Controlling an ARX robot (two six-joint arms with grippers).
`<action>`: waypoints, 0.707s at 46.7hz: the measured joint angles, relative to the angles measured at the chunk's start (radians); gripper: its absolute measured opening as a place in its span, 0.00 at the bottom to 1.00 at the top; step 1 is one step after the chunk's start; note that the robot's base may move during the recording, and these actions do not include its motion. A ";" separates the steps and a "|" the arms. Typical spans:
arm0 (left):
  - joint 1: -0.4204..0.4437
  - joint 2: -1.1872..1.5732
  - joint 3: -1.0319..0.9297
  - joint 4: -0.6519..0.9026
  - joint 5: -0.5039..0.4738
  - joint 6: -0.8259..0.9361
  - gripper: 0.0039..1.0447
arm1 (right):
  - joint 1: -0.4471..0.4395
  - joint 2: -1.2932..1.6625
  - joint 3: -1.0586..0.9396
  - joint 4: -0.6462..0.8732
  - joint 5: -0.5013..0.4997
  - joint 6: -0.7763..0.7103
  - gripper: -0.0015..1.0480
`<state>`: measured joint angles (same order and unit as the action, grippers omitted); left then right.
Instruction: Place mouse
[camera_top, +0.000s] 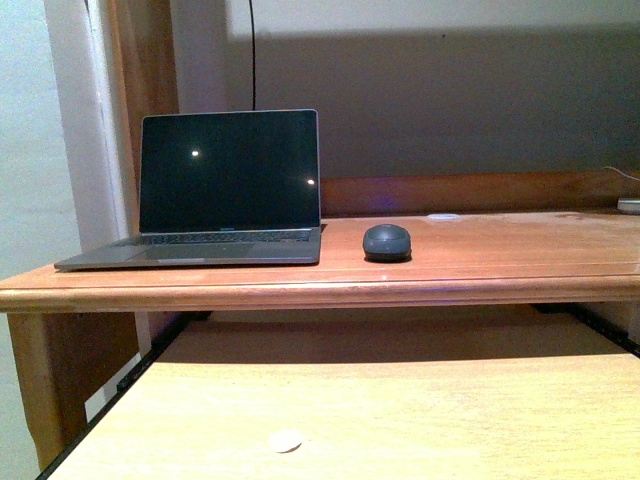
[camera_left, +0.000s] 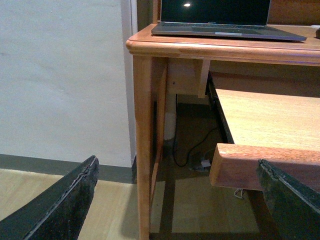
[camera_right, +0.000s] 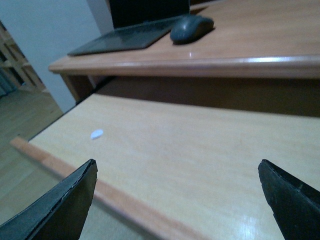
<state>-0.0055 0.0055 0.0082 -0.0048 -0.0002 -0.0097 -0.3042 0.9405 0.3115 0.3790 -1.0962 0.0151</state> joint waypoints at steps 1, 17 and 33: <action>0.000 0.000 0.000 0.000 0.000 0.000 0.93 | -0.013 -0.005 -0.008 -0.018 -0.029 -0.020 0.93; 0.000 0.000 0.000 0.000 0.000 0.000 0.93 | -0.055 0.000 -0.025 -0.392 -0.125 -0.411 0.93; 0.000 0.000 0.000 0.000 0.000 0.000 0.93 | 0.201 0.105 -0.101 0.023 0.126 -0.314 0.93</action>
<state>-0.0055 0.0055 0.0086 -0.0048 -0.0002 -0.0097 -0.1036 1.0458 0.2108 0.4015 -0.9703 -0.2985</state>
